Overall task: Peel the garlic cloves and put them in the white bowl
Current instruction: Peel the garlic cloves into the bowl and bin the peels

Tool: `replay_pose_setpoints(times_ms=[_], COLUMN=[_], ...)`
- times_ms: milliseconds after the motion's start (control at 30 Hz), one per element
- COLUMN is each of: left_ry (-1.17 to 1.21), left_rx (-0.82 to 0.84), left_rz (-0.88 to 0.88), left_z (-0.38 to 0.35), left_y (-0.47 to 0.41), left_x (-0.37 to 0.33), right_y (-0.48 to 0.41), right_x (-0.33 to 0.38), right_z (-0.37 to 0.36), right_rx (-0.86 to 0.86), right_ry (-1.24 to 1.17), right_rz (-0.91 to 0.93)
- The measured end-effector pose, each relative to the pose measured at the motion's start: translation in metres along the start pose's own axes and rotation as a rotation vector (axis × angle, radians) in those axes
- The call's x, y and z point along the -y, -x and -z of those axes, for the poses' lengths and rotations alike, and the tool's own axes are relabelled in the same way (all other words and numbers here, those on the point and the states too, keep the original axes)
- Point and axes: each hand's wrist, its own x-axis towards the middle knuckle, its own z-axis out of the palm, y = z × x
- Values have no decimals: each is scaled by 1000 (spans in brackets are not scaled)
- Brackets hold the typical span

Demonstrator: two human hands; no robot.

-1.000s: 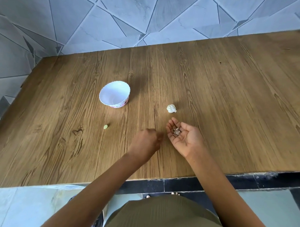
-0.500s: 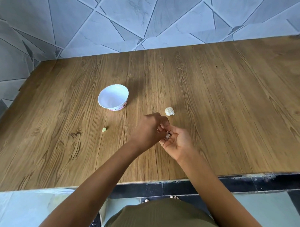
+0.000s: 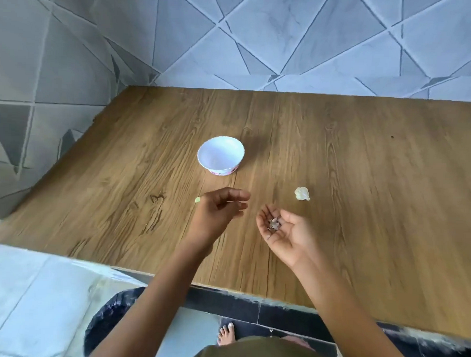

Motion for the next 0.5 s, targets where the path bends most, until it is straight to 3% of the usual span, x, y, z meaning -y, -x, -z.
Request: replay_pose_setpoints(times_ms=[233, 500], left_ry=[126, 230], left_rx=[-408, -932], left_rz=[134, 239], left_z=[47, 107], left_y=[59, 165], left_x=[27, 58], right_y=[-15, -11], right_x=[-29, -148], right_z=[-26, -52], right_rx=[88, 206], right_ry=[282, 599], right_rz=[-289, -630])
